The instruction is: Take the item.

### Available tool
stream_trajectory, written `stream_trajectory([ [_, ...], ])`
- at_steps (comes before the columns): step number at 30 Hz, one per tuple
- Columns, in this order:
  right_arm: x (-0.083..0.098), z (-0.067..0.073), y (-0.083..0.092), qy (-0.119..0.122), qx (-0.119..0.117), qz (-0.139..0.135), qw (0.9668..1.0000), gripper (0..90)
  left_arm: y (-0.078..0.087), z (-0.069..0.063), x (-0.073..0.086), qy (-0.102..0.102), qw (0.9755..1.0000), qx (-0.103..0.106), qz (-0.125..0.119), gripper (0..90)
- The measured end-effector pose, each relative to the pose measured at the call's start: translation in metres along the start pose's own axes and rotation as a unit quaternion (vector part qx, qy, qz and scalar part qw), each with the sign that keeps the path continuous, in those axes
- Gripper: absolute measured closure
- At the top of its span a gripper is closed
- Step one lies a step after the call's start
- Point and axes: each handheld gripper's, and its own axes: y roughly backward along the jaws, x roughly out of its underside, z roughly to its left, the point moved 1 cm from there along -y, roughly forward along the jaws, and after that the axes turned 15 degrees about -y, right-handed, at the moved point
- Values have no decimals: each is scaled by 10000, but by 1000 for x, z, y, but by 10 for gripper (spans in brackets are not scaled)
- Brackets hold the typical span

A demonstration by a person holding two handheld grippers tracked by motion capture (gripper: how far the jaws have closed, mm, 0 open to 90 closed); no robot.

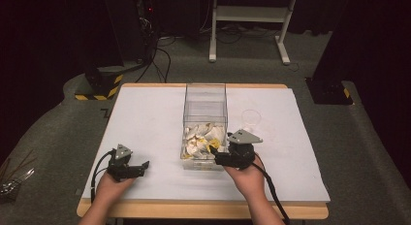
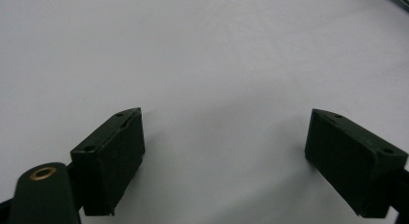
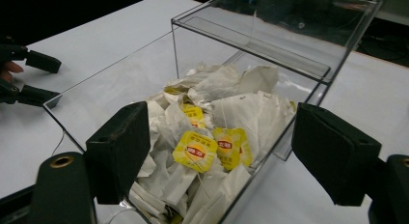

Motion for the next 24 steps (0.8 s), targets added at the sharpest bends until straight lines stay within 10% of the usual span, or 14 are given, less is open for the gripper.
stream_trajectory([
  [24,-6,6,-37,183,-96,635,9978,352,0,0,0,-2,10000,1,1,142],
])
